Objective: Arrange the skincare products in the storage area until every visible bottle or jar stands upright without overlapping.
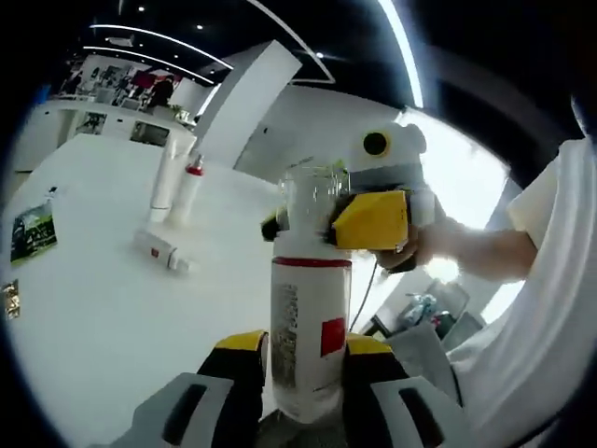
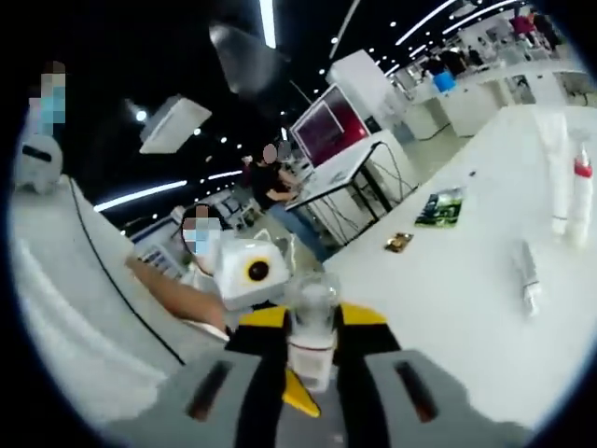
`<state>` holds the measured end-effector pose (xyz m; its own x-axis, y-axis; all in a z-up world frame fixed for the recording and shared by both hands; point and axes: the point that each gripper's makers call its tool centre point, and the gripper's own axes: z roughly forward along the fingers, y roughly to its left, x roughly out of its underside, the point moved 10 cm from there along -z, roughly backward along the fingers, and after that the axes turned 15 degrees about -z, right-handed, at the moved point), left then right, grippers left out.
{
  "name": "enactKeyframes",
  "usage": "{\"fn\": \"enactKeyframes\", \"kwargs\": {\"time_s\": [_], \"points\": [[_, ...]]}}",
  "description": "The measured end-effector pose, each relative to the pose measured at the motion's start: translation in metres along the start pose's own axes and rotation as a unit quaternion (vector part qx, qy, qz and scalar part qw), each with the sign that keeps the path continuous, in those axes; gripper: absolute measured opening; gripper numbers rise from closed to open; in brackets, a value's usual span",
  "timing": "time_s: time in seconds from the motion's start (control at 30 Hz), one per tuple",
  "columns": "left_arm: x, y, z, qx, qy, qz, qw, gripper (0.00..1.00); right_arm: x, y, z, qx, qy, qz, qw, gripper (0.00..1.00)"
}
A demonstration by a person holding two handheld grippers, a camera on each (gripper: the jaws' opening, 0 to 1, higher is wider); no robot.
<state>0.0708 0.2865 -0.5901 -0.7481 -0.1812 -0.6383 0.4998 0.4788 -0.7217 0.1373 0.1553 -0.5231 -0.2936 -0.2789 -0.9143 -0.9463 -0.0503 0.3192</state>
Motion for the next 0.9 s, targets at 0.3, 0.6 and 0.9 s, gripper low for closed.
{"fn": "enactKeyframes", "kwargs": {"time_s": [0.3, 0.6, 0.9], "points": [[0.0, -0.008, 0.0, 0.055, -0.002, 0.012, 0.9984, 0.28, -0.006, 0.005, 0.005, -0.052, -0.006, -0.034, 0.9981, 0.19], [-0.002, -0.004, 0.001, 0.023, -0.015, 0.013, 0.9995, 0.26, -0.005, -0.002, 0.006, -0.012, -0.013, -0.001, 0.9998, 0.21], [-0.003, 0.002, 0.0, -0.006, -0.018, 0.014, 0.9997, 0.26, -0.006, -0.006, -0.002, 0.031, -0.013, 0.007, 0.9994, 0.25]]}}
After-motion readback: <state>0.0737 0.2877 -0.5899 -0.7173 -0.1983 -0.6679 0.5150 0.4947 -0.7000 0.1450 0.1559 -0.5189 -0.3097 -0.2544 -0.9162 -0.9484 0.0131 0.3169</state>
